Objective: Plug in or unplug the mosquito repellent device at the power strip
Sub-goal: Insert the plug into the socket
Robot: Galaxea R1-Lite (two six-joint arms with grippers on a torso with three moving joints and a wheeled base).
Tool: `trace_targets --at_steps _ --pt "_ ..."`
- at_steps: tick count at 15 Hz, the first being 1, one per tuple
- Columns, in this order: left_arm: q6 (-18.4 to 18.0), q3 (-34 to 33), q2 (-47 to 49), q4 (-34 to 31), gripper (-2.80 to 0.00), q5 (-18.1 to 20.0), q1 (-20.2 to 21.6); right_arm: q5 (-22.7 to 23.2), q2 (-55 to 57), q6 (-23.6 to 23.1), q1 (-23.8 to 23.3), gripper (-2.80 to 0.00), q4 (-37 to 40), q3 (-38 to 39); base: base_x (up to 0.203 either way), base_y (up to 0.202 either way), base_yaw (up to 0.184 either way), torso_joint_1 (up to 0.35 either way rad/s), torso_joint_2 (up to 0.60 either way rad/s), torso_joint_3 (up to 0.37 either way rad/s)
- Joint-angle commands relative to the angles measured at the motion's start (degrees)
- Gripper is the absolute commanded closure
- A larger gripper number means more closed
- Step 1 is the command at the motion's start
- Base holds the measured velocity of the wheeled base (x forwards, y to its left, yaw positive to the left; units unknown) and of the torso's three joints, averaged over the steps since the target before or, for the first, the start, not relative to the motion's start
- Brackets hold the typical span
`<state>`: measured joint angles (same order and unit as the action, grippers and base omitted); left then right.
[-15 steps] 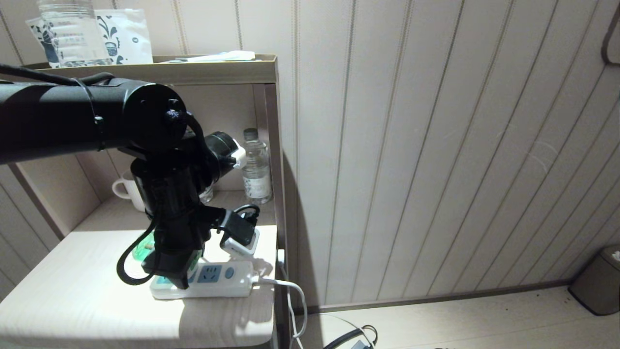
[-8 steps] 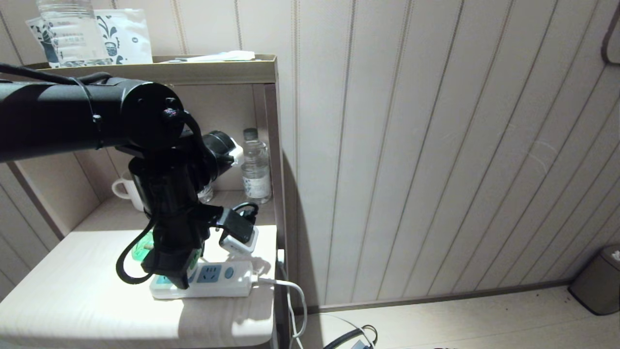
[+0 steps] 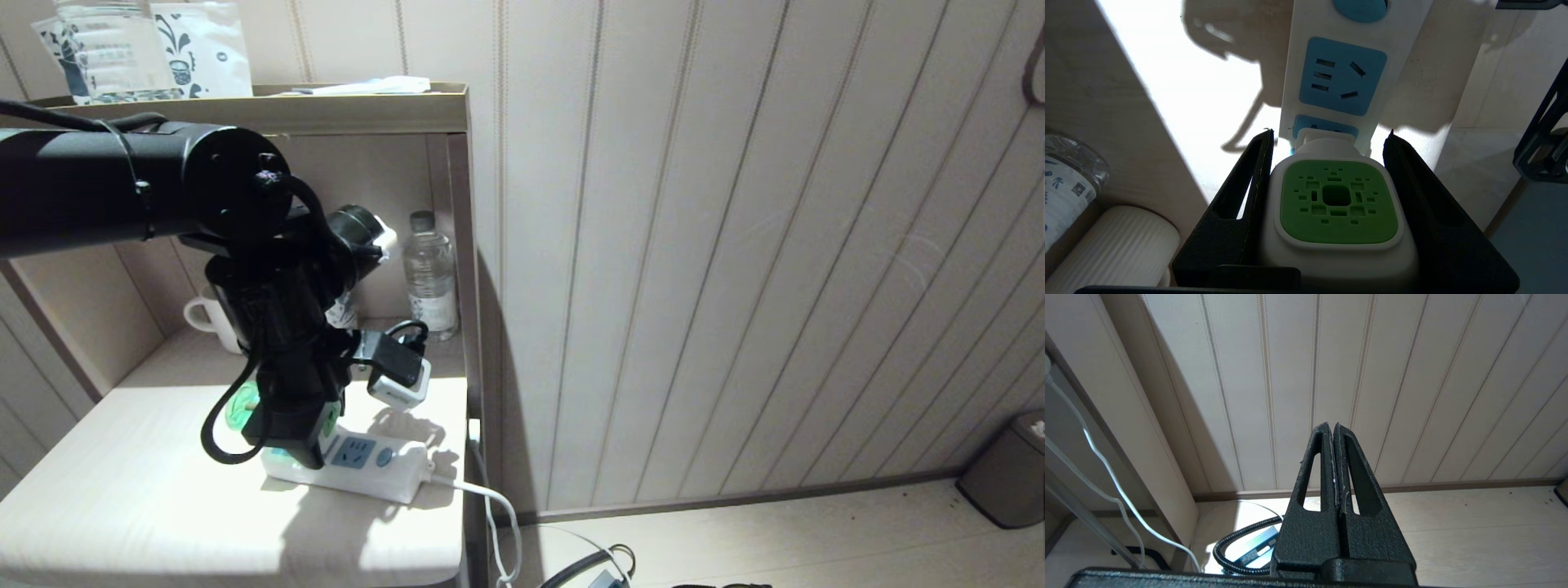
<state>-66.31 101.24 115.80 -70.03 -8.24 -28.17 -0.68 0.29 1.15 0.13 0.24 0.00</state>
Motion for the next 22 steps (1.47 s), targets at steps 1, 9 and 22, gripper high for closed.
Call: trace_targets --at_steps 1,9,22 --pt "0.1 0.0 -1.5 -0.5 0.00 -0.3 0.0 0.0 0.0 0.0 0.0 0.00 0.1 0.0 0.000 0.000 0.000 0.000 0.00 0.000" --pt "0.1 -0.2 -2.2 -1.0 0.00 -0.6 0.0 0.0 0.0 0.0 0.0 0.00 0.0 0.0 0.000 0.000 0.000 0.000 0.00 0.000" --pt "-0.3 0.4 -0.7 -0.4 0.00 -0.1 0.0 0.0 0.0 0.0 0.0 0.00 0.0 0.0 0.000 0.000 0.000 0.000 0.00 0.000"
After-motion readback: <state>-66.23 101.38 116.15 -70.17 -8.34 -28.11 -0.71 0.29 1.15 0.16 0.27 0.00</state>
